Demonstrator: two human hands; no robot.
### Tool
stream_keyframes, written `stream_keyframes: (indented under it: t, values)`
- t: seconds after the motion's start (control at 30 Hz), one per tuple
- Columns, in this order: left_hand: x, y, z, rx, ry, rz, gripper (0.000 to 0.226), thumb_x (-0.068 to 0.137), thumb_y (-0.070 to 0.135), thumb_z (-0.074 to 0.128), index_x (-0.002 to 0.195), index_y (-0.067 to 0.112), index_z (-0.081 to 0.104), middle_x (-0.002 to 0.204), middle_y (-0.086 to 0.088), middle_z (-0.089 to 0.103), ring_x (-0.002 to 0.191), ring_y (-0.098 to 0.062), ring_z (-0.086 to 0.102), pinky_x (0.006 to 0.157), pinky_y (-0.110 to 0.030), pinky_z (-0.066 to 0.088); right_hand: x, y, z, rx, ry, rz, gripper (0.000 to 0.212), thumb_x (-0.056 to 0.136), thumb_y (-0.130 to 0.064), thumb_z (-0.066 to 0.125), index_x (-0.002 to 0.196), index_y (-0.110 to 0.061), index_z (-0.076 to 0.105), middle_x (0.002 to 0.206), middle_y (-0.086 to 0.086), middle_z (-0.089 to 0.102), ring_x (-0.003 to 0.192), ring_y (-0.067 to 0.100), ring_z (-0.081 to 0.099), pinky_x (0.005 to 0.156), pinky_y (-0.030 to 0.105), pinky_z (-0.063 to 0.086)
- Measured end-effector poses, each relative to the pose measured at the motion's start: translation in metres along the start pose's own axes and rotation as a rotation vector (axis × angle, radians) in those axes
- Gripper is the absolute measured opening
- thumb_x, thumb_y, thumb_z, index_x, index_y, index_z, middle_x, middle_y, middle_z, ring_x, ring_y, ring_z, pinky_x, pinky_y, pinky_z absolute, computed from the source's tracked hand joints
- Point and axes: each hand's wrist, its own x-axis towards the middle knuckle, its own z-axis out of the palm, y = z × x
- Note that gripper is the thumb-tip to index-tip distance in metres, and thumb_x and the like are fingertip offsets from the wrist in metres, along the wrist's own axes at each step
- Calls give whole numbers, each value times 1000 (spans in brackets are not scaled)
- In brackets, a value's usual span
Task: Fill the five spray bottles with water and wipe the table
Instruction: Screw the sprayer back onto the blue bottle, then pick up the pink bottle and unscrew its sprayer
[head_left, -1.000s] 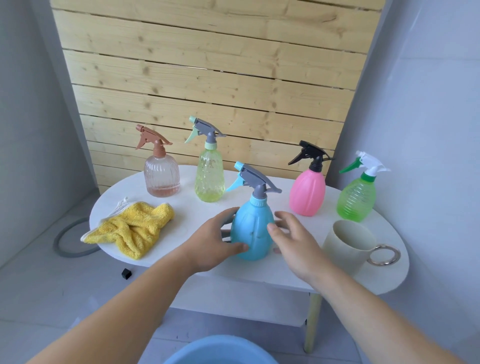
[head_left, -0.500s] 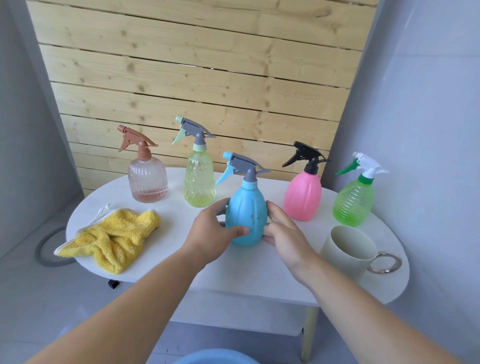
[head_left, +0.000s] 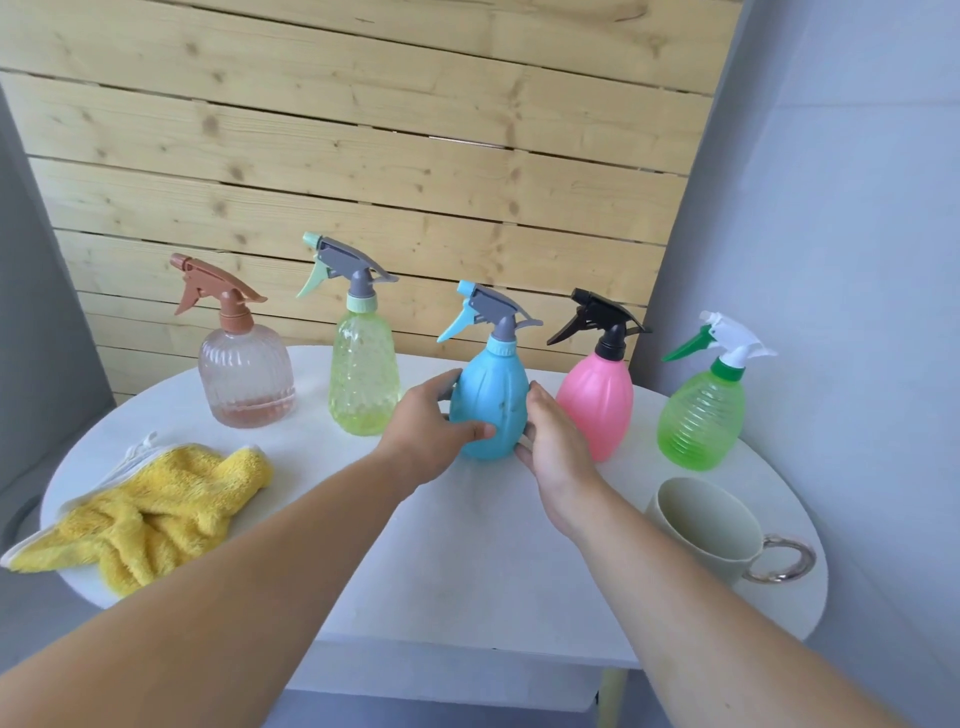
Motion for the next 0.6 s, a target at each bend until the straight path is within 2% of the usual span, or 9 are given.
stream_keyframes:
  t: [0.17,0.3,0.4,0.47,0.5,0.53,0.57,0.6]
  values:
    - [2,-5,-4,-20,14,-8,74,80,9,84,145,28,54,128,10,65,102,-14,72,75,-26,55,4,-1,5,-6,-32,-13,65,79,-63,41,140,-40,47,143,-16,52,134,8,47,114,45,36]
    - [3,-6,-4,-19,18,-13,74,82,10,83,146,30,52,128,13,65,103,-13,72,80,-34,61,6,0,8,-34,-19,-24,63,78,-64,40,138,-44,47,141,-19,53,132,9,49,113,45,37]
    - [4,-5,-4,-8,5,-31,78,84,12,81,151,31,46,134,12,61,108,-12,69,78,-27,58,3,-2,7,-74,-16,-34,51,83,-57,38,129,-40,53,131,-14,60,128,13,53,112,45,39]
    - [4,-6,-4,18,-5,-49,81,85,15,82,153,31,41,138,9,59,112,-13,67,78,-24,55,-2,-7,8,-93,1,-48,31,94,-45,36,107,-28,59,112,-5,64,114,17,59,102,38,45]
    - [3,-6,-4,40,-5,-62,83,85,19,83,155,31,39,140,7,57,116,-14,65,81,-25,54,-6,-10,8,-97,19,-60,25,99,-38,35,93,-26,56,97,-6,61,98,14,59,90,30,47]
    - [3,-7,-5,67,0,-79,87,83,23,84,156,30,36,144,5,55,121,-16,62,85,-27,53,-9,-14,9,-109,45,-75,27,102,-33,33,85,-24,51,84,-8,52,82,12,52,77,26,42]
    - [1,-6,-5,97,9,-99,93,82,27,85,158,29,32,147,3,52,126,-18,59,88,-30,52,-14,-19,9,-133,70,-91,28,104,-32,32,83,-20,47,79,-8,43,75,13,43,70,27,36]
    - [-2,-4,-5,134,21,-116,97,81,30,86,159,27,29,148,1,50,130,-19,55,89,-32,50,-20,-25,9,-165,92,-99,30,104,-34,31,89,-13,47,79,-6,40,76,15,40,70,30,34]
